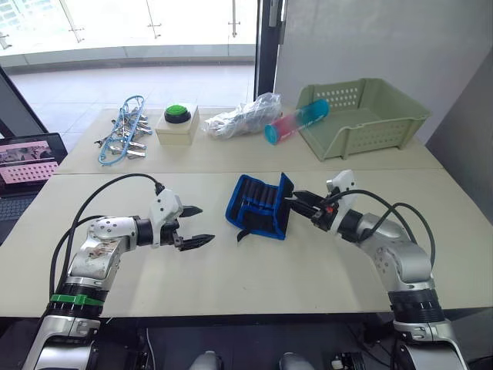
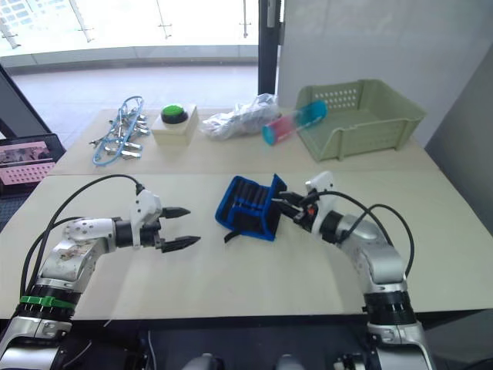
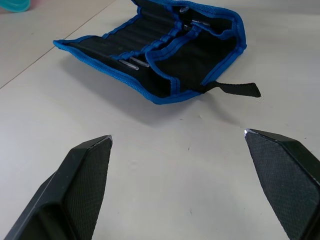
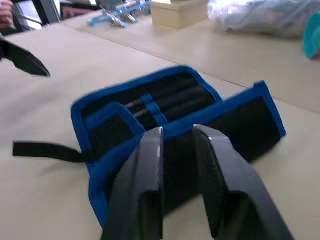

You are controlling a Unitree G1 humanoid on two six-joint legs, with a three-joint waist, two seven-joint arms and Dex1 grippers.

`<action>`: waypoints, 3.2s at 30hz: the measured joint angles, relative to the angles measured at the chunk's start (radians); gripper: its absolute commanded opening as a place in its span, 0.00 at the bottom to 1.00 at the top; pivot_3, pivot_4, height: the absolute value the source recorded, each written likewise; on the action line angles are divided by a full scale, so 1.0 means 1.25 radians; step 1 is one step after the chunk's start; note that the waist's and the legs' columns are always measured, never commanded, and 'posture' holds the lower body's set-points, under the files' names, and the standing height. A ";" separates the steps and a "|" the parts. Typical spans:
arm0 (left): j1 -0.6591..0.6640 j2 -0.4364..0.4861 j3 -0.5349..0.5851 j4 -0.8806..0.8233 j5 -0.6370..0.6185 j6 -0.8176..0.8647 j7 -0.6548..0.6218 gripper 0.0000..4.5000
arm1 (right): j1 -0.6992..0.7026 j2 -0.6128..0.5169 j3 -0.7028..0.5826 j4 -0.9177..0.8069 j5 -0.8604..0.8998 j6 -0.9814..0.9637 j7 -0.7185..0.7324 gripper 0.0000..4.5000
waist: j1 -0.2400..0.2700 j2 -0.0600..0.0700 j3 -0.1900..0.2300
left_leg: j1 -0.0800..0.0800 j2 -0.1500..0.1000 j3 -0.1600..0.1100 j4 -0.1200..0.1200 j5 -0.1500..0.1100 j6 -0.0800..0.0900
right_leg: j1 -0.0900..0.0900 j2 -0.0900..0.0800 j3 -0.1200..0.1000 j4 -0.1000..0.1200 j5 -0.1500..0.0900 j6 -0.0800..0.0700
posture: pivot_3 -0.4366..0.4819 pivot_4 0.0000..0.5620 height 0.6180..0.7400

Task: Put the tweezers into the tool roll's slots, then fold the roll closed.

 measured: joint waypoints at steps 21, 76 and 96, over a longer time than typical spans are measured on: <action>-0.079 -0.120 0.055 0.071 -0.133 0.282 0.104 1.00 | -0.064 0.088 0.175 0.225 -0.233 -0.199 -0.033 0.01 | -0.009 0.000 0.000 | 0.003 0.000 -0.001 0.003 0.000 -0.001 | 0.003 0.000 -0.001 0.003 0.000 0.000 | 0.48 0.27 1.00; -0.266 -0.320 -0.179 0.259 0.067 0.160 0.166 0.01 | -0.010 0.092 0.152 0.093 -0.247 -0.075 -0.067 0.00 | 0.006 -0.001 0.000 | 0.003 -0.002 -0.001 0.003 0.001 -0.001 | 0.007 -0.001 -0.001 -0.002 0.000 0.000 | 0.48 0.27 1.00; -0.306 -0.333 -0.218 0.340 0.161 0.077 0.137 0.01 | -0.154 0.001 -0.017 0.005 -0.081 0.076 -0.036 0.00 | 0.005 -0.001 0.000 | 0.004 -0.002 0.001 0.003 0.000 -0.001 | 0.011 0.000 -0.001 -0.007 0.000 0.000 | 0.48 0.27 1.00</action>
